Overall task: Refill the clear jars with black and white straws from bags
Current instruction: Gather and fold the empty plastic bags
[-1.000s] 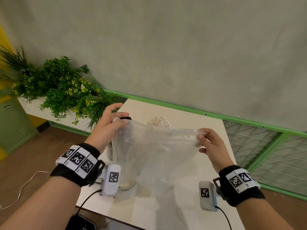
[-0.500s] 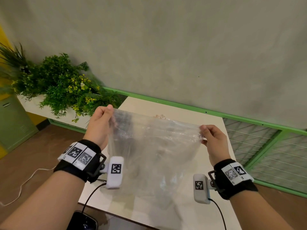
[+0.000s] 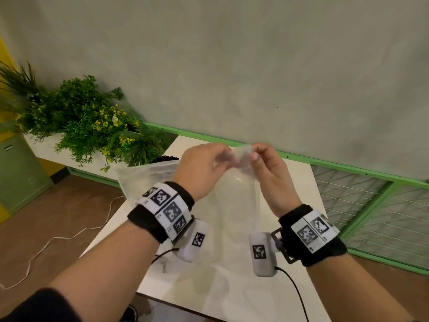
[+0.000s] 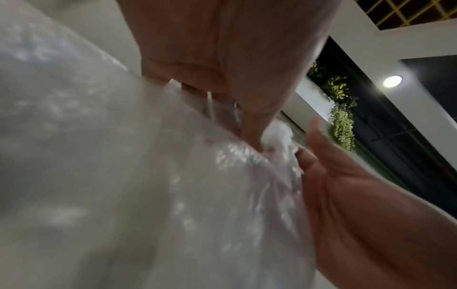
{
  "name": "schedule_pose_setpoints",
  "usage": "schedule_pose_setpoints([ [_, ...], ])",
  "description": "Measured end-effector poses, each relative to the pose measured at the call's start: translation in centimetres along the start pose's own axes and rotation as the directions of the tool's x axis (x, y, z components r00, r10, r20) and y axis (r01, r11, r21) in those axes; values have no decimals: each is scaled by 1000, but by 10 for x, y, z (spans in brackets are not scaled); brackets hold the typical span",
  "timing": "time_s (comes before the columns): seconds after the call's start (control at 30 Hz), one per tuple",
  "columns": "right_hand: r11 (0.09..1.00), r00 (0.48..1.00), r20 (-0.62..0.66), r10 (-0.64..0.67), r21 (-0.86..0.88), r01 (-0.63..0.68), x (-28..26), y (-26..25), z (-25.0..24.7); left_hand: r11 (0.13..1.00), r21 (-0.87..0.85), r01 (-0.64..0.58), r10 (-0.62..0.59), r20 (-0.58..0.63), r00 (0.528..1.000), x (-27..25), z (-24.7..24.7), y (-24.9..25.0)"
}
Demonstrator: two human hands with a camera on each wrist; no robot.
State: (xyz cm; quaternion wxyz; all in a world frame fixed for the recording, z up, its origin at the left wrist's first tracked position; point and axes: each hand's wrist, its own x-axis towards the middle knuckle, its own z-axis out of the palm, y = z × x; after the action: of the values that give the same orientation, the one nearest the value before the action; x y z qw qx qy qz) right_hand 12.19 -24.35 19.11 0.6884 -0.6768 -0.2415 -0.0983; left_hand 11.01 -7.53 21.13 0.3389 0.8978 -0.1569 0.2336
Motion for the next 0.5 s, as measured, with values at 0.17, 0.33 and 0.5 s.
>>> schedule_pose_setpoints([
  [0.17,839,910,182,373,-485,-247,-40,41,-45,953,-283,112,-164,-165,973,10,-30,-18],
  [0.33,814,925,5,381,-476,-333,-54,72,-67,892,-428,147,-280,-267,922,10,-43,-35],
  [0.5,867,930,-91,357,-337,-366,-48,68,-74,838,-516,179,-400,-355,845,5,-55,-60],
])
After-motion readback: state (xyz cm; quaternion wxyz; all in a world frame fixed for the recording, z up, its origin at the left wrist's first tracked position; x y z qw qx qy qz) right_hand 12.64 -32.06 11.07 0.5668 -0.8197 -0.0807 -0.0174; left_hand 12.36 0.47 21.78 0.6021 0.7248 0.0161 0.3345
